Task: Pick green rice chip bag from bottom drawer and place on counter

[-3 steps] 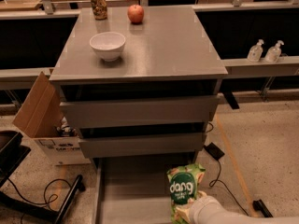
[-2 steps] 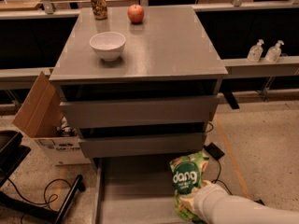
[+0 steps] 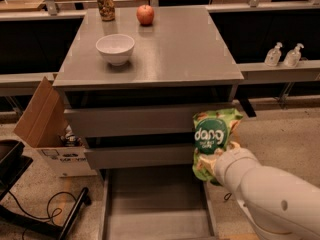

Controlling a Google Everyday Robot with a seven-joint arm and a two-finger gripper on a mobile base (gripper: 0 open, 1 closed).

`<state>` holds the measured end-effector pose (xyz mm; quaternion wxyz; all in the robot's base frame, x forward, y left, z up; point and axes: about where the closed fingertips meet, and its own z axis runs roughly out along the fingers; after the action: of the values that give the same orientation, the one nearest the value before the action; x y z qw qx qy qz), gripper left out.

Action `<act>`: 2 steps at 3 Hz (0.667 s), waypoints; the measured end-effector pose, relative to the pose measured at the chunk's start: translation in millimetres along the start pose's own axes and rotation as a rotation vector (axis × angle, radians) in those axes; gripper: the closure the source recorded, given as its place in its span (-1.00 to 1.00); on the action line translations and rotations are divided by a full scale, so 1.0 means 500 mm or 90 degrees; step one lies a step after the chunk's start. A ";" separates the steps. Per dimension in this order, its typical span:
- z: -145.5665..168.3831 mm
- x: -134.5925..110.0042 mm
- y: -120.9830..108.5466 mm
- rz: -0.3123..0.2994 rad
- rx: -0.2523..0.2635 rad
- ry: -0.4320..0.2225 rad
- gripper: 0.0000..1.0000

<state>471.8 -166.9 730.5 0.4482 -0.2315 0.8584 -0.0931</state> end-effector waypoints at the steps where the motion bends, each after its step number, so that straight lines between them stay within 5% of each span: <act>1: -0.044 -0.133 -0.086 0.038 0.066 -0.048 1.00; 2: -0.087 -0.237 -0.133 0.028 0.102 -0.082 1.00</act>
Offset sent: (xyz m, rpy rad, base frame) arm 0.0617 -0.0001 0.2474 -0.0578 -0.2940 -0.0963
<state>515.5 -170.4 866.2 0.5217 -0.1815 0.8223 -0.1364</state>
